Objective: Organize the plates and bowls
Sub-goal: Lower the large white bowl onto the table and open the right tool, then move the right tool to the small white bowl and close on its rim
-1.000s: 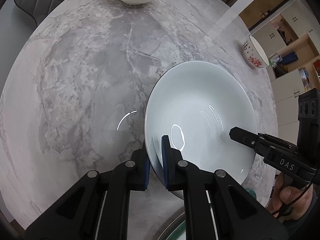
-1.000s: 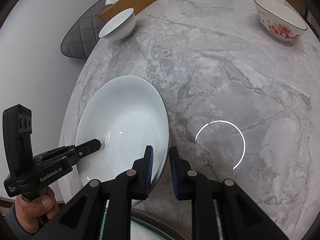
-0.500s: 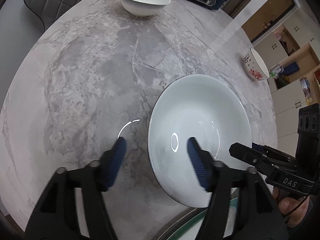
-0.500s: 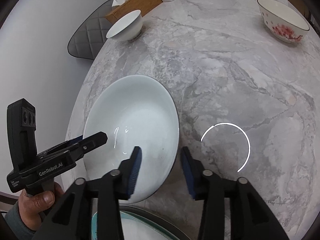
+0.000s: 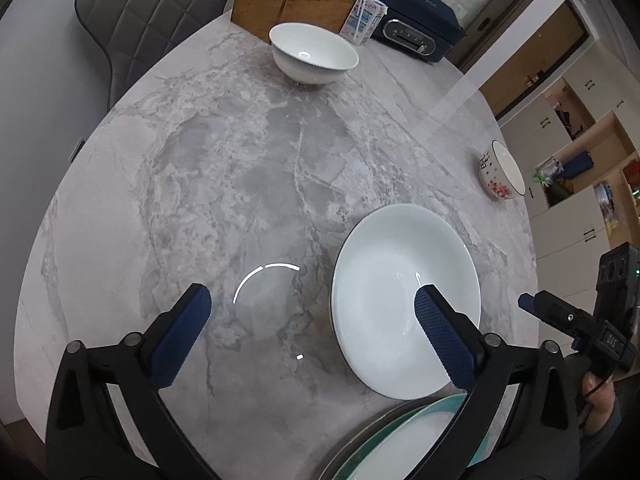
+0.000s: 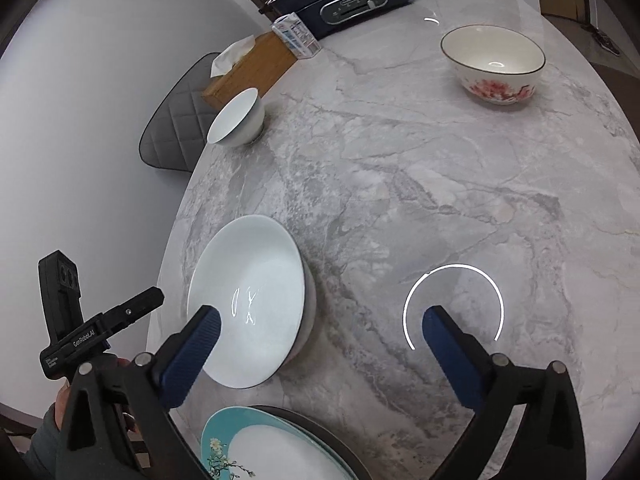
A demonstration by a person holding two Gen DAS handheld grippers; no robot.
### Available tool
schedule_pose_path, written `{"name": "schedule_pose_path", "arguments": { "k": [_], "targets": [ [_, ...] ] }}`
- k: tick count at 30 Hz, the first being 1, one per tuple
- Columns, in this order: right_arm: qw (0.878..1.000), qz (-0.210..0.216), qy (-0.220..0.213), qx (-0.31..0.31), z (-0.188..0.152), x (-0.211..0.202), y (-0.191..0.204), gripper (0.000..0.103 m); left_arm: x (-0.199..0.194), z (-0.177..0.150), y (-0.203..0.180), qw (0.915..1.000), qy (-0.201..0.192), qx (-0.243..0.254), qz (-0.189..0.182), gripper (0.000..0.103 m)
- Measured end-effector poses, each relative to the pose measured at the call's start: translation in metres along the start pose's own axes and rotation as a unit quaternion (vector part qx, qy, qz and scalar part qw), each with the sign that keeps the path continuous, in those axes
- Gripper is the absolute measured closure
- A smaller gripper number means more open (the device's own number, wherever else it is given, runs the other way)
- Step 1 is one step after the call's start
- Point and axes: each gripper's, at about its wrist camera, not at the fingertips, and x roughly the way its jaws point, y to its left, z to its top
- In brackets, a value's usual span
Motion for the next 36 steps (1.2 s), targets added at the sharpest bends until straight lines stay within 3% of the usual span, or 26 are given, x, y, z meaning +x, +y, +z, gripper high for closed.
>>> {"name": "schedule_pose_path", "arguments": {
  "k": [8,11,14,18,21,26,33,36],
  "targets": [
    [0.998,0.019,-0.041,-0.052,0.062,-0.011,0.02,0.0,0.0,0.071,0.002,0.9989,-0.039,0.026,-0.003,0.0],
    [0.998,0.013,-0.007,-0.058,0.098,0.006,0.033,0.001,0.013,0.113,0.012,0.9993,-0.03,0.008,0.019,0.0],
    [0.997,0.007,-0.021,-0.078,0.134,0.021,0.049,0.004,0.024,0.155,0.023,0.9986,-0.042,-0.007,0.031,0.0],
    [0.996,-0.001,-0.021,-0.089,0.176,0.051,0.064,0.018,0.046,0.205,0.028,0.9984,-0.04,-0.002,0.041,0.0],
    [0.997,0.002,-0.013,-0.079,0.209,0.079,0.07,0.018,0.066,0.23,0.035,0.998,-0.034,-0.009,0.053,0.0],
    [0.997,0.008,0.006,-0.075,0.242,0.12,0.076,0.018,0.099,0.251,0.044,0.9979,-0.019,-0.02,0.059,0.0],
    [0.995,0.009,0.042,-0.095,0.266,0.174,0.095,0.022,0.132,0.255,0.056,0.9972,0.002,-0.027,0.069,0.001],
    [0.994,0.009,0.056,-0.092,0.269,0.193,0.097,0.026,0.14,0.256,0.06,0.9975,0.001,-0.028,0.065,0.009]
  ]
}}
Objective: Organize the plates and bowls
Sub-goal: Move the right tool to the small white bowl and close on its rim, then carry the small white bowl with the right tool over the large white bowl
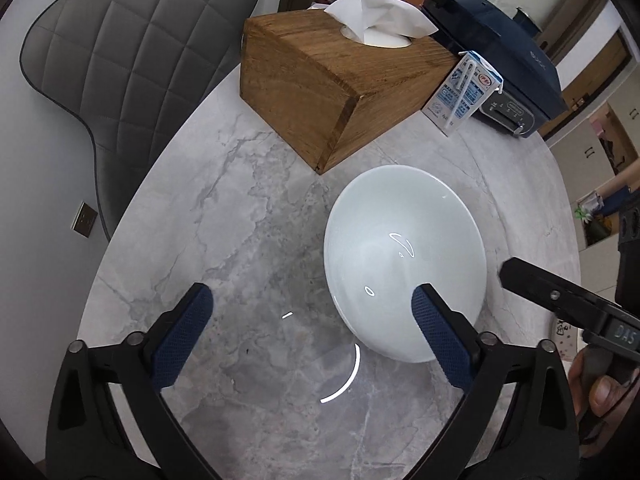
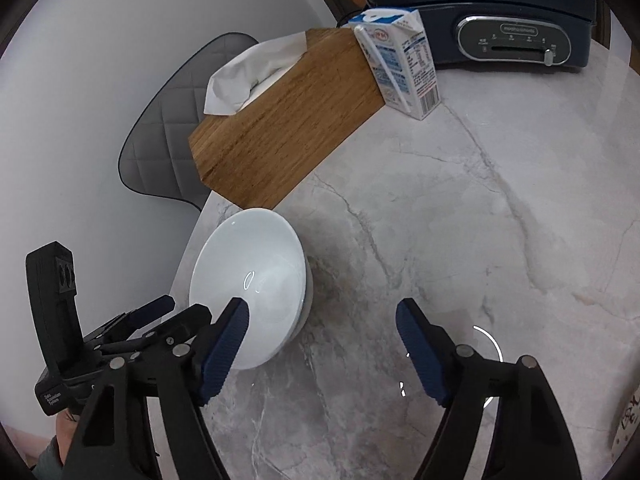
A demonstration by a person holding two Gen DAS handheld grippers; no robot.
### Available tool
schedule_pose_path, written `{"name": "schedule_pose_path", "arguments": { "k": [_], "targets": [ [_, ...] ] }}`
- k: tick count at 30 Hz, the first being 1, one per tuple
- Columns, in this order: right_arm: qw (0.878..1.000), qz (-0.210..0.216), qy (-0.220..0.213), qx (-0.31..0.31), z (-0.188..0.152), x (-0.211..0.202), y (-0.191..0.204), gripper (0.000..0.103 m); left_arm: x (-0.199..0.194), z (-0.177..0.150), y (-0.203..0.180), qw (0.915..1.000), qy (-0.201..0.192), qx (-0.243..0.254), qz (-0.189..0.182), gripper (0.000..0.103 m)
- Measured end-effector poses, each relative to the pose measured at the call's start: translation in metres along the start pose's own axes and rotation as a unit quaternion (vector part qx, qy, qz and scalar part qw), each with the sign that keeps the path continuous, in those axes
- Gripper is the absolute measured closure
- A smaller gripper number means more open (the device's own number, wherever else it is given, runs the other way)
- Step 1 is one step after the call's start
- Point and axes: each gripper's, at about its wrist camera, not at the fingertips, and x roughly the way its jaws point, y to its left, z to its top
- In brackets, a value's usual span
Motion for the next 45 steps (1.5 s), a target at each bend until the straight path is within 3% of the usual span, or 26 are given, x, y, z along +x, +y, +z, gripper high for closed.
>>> {"name": "schedule_pose_path", "arguments": {
  "k": [1,8,12,14,16,19,21,24,29,36,40,45],
  "targets": [
    [1.0,0.002,0.003,0.002,0.001,0.005,0.0,0.027,0.002,0.001,-0.001,1.0,0.0,0.003,-0.001,0.015],
    [1.0,0.0,0.018,0.0,-0.001,0.027,0.001,0.033,0.016,0.001,-0.001,0.9999,0.009,0.005,-0.011,0.028],
    [1.0,-0.006,0.03,-0.003,-0.002,0.04,0.001,0.045,0.021,0.003,-0.002,0.9998,0.013,0.006,-0.013,0.037],
    [0.999,-0.007,0.034,0.002,-0.003,0.045,-0.002,0.048,0.022,0.004,-0.002,0.9998,0.013,0.005,-0.015,0.046],
    [0.999,-0.006,0.038,0.003,-0.004,0.048,-0.004,0.053,0.024,0.004,-0.003,0.9997,0.016,0.006,-0.016,0.069],
    [0.999,0.002,0.036,-0.004,-0.005,0.047,-0.002,0.064,0.027,0.004,-0.008,0.9995,0.016,0.014,-0.024,0.084],
    [0.999,0.013,0.037,-0.01,-0.005,0.047,0.002,0.082,0.028,0.005,-0.013,0.9993,0.019,0.018,-0.028,0.09],
    [0.999,0.005,0.037,-0.018,-0.006,0.047,0.008,0.084,0.027,0.005,-0.016,0.9991,0.024,0.016,-0.032,0.091],
    [0.999,0.025,0.037,0.011,-0.011,0.042,-0.004,0.088,0.015,0.0,-0.024,0.9985,0.021,0.026,-0.044,0.091],
    [0.999,0.031,0.024,0.007,-0.029,0.002,0.0,0.088,-0.027,-0.012,-0.042,0.9972,0.009,0.042,-0.061,0.091],
    [0.999,0.033,0.017,0.0,-0.045,-0.03,0.008,0.087,-0.06,-0.03,-0.054,0.9956,0.005,0.055,-0.076,0.091],
    [0.999,0.031,0.015,-0.02,-0.086,-0.077,0.021,0.087,-0.106,-0.076,-0.066,0.993,0.003,0.075,-0.091,0.091]
  ]
}}
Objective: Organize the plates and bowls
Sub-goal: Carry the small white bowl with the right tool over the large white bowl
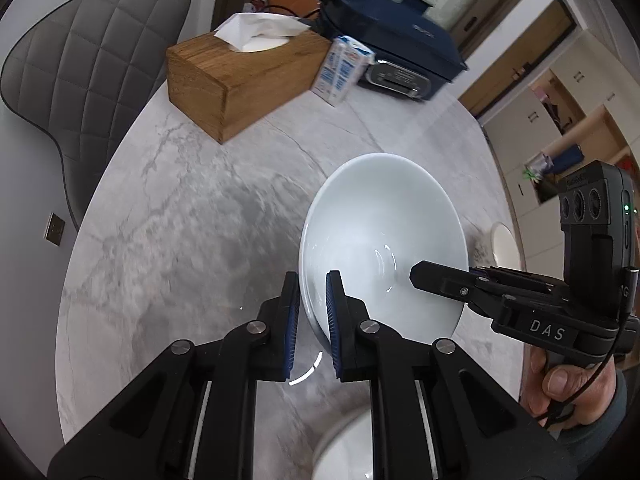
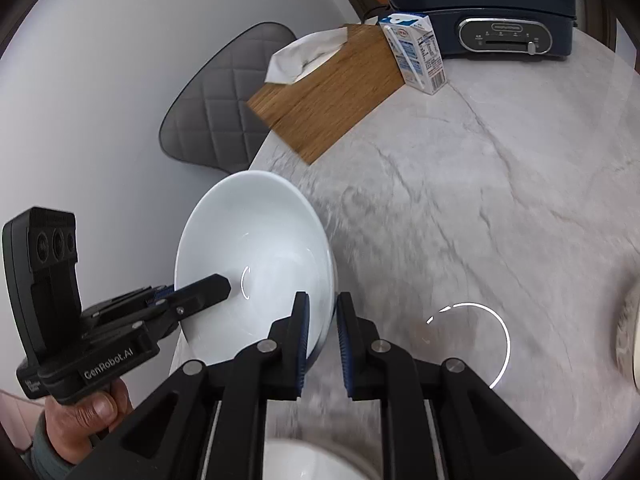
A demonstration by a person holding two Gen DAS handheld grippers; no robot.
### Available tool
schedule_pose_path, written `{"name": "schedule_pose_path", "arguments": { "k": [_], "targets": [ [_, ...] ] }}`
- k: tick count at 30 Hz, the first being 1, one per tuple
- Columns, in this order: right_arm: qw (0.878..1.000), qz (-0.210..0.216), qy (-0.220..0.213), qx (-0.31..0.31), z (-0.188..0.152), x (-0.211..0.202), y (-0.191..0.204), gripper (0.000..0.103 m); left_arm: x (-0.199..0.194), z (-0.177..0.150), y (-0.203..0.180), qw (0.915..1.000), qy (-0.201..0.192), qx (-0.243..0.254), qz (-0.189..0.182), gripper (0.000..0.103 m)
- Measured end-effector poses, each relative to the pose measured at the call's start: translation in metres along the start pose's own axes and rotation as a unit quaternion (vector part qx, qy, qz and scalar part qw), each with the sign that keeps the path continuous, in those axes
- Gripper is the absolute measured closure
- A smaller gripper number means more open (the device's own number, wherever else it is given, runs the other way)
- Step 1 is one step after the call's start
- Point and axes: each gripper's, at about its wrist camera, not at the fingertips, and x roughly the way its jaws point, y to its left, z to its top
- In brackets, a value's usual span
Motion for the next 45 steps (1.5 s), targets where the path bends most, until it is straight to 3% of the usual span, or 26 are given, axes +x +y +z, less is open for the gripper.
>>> {"name": "schedule_pose_path", "arguments": {
  "k": [5,11,19,27,45],
  "targets": [
    [1.0,0.003,0.007,0.003,-0.054,-0.031,0.012,0.086,-0.028,-0.056,-0.023,0.9998,0.01,0.005,-0.018,0.091],
    [1.0,-0.012,0.021,0.017,-0.122,-0.044,0.014,0.086,-0.034,-0.126,-0.035,0.9985,0.045,-0.005,-0.031,0.091],
    [0.998,-0.027,0.048,0.04,-0.173,-0.03,0.004,0.086,-0.012,-0.175,-0.039,0.9959,0.088,-0.009,-0.021,0.091],
    [0.995,-0.044,0.075,0.053,-0.194,-0.009,-0.007,0.087,0.019,-0.196,-0.035,0.9929,0.119,-0.007,-0.003,0.091],
    [0.992,-0.084,0.096,0.023,-0.192,0.01,0.0,0.087,0.037,-0.186,-0.031,0.992,0.124,-0.002,0.026,0.09]
  ]
}}
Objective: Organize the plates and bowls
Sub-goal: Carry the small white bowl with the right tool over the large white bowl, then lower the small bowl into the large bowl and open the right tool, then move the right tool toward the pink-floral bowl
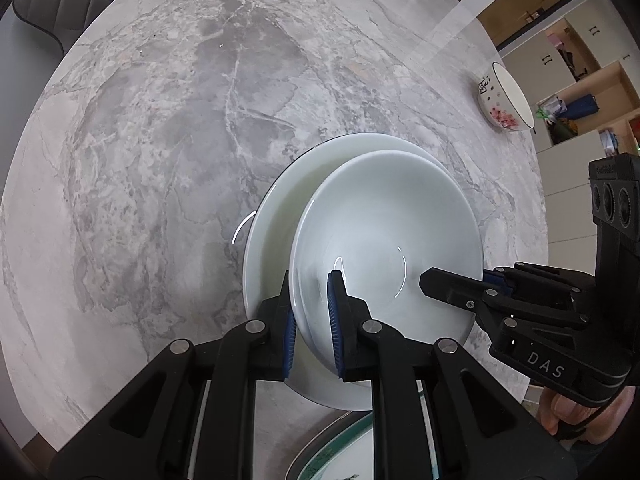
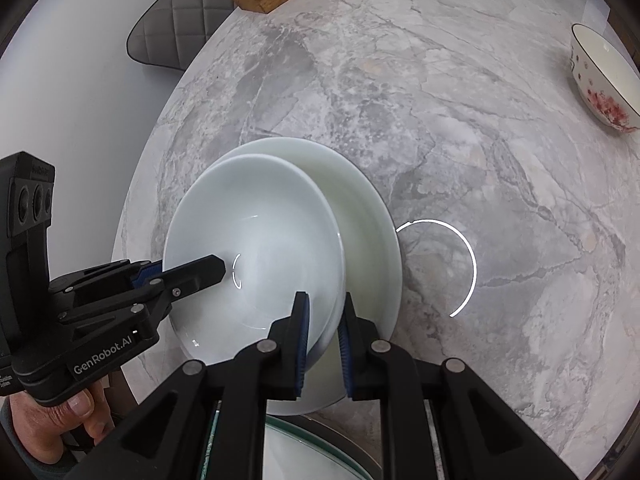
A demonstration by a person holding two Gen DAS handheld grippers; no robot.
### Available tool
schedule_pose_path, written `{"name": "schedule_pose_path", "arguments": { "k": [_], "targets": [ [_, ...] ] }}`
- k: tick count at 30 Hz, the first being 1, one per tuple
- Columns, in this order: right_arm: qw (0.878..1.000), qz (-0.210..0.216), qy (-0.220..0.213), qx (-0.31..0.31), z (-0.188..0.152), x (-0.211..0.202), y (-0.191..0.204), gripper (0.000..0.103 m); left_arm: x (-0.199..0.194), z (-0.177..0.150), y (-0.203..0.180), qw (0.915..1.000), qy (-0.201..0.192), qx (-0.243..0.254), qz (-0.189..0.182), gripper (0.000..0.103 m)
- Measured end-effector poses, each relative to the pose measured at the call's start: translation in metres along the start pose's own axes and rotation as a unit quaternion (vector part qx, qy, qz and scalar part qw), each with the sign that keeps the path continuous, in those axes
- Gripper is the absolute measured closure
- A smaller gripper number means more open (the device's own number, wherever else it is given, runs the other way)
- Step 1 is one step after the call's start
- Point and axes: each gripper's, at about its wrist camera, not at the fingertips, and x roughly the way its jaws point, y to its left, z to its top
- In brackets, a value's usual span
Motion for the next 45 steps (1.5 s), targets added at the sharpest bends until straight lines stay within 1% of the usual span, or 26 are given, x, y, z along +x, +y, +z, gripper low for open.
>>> {"name": "schedule_pose_path", "arguments": {
  "k": [5,6,8,10,11,12,13,19,23,26,27,28,31,32,33,34,35,36,37,38,39,40,41,42,44,45],
  "targets": [
    [1.0,-0.016,0.006,-0.001,0.002,0.003,0.005,0.086,0.002,0.001,-0.003,1.0,0.007,0.006,0.005,0.086],
    [1.0,-0.018,0.007,-0.001,0.002,0.003,0.006,0.085,0.003,0.001,-0.004,0.9999,0.007,0.006,0.004,0.084],
    [1.0,-0.024,0.01,-0.002,0.002,0.003,0.007,0.084,0.003,0.001,-0.007,0.9999,0.009,0.008,0.004,0.08],
    [1.0,-0.027,0.012,-0.002,0.002,0.004,0.009,0.08,0.004,0.001,-0.011,0.9998,0.011,0.014,0.0,0.069],
    [1.0,-0.028,0.012,-0.002,0.002,0.004,0.01,0.077,0.004,0.001,-0.013,0.9998,0.013,0.016,-0.006,0.065],
    [0.999,-0.034,0.012,-0.003,0.002,0.003,0.012,0.08,0.005,0.001,-0.014,0.9997,0.015,0.017,-0.003,0.065],
    [0.999,-0.036,0.014,-0.001,0.002,0.004,0.012,0.08,0.005,0.001,-0.014,0.9998,0.017,0.013,-0.004,0.064],
    [0.999,-0.04,0.02,0.008,0.003,0.003,0.013,0.078,0.002,0.0,-0.008,0.9993,0.023,-0.008,-0.03,0.062],
    [0.999,-0.045,0.017,0.011,0.003,-0.001,0.014,0.073,-0.002,0.001,-0.004,0.9988,0.022,-0.016,-0.041,0.06],
    [0.998,-0.057,0.009,0.01,0.002,-0.007,0.016,0.065,-0.007,0.003,-0.002,0.9985,0.017,-0.022,-0.046,0.058],
    [0.998,-0.054,0.007,0.011,0.003,-0.009,0.015,0.064,-0.01,0.003,-0.002,0.9985,0.016,-0.024,-0.046,0.053],
    [0.999,-0.052,0.007,0.013,0.003,-0.011,0.015,0.064,-0.013,0.004,-0.001,0.9989,0.012,-0.026,-0.038,0.045],
    [0.999,-0.046,0.003,0.016,0.002,-0.016,0.015,0.06,-0.021,0.006,0.003,0.998,0.009,-0.033,-0.054,0.04],
    [0.999,-0.043,0.0,0.017,0.001,-0.019,0.016,0.058,-0.024,0.006,0.003,0.998,0.006,-0.032,-0.053,0.039],
    [0.999,-0.041,-0.004,0.019,0.0,-0.022,0.016,0.055,-0.028,0.006,0.003,0.9981,0.004,-0.032,-0.053,0.036],
    [0.999,-0.037,-0.007,0.021,-0.002,-0.025,0.016,0.053,-0.031,0.005,0.002,0.998,0.002,-0.033,-0.054,0.03],
    [0.999,-0.031,-0.013,0.026,-0.003,-0.03,0.015,0.046,-0.036,0.005,0.001,0.998,-0.002,-0.035,-0.053,0.025],
    [0.999,-0.024,-0.021,0.03,-0.005,-0.035,0.013,0.038,-0.042,0.005,0.001,0.998,-0.006,-0.036,-0.052,0.018],
    [0.999,-0.016,-0.029,0.035,-0.006,-0.041,0.011,0.035,-0.048,0.005,0.002,0.9977,-0.009,-0.039,-0.056,0.015],
    [0.998,-0.008,-0.038,0.042,-0.008,-0.047,0.009,0.03,-0.055,0.005,0.002,0.997,-0.015,-0.041,-0.063,0.014],
    [0.997,0.006,-0.051,0.05,-0.01,-0.056,0.005,0.023,-0.062,0.006,0.003,0.9966,-0.021,-0.043,-0.068,0.011],
    [0.996,0.02,-0.066,0.058,-0.013,-0.065,0.001,0.017,-0.069,0.006,0.003,0.9963,-0.027,-0.044,-0.069,0.006],
    [0.994,0.028,-0.081,0.064,-0.015,-0.073,-0.004,0.007,-0.074,0.007,0.002,0.9961,-0.032,-0.044,-0.069,0.001],
    [0.992,0.029,-0.098,0.069,-0.017,-0.082,-0.011,0.0,-0.079,0.01,0.0,0.9964,-0.035,-0.042,-0.065,0.0],
    [0.989,0.024,-0.126,0.076,-0.021,-0.097,-0.025,0.0,-0.091,0.017,-0.004,0.9972,-0.053,-0.025,-0.046,0.0],
    [0.987,0.021,-0.135,0.08,-0.022,-0.104,-0.036,0.0,-0.096,0.022,-0.008,0.9967,-0.072,-0.008,-0.039,0.0]
  ]
}}
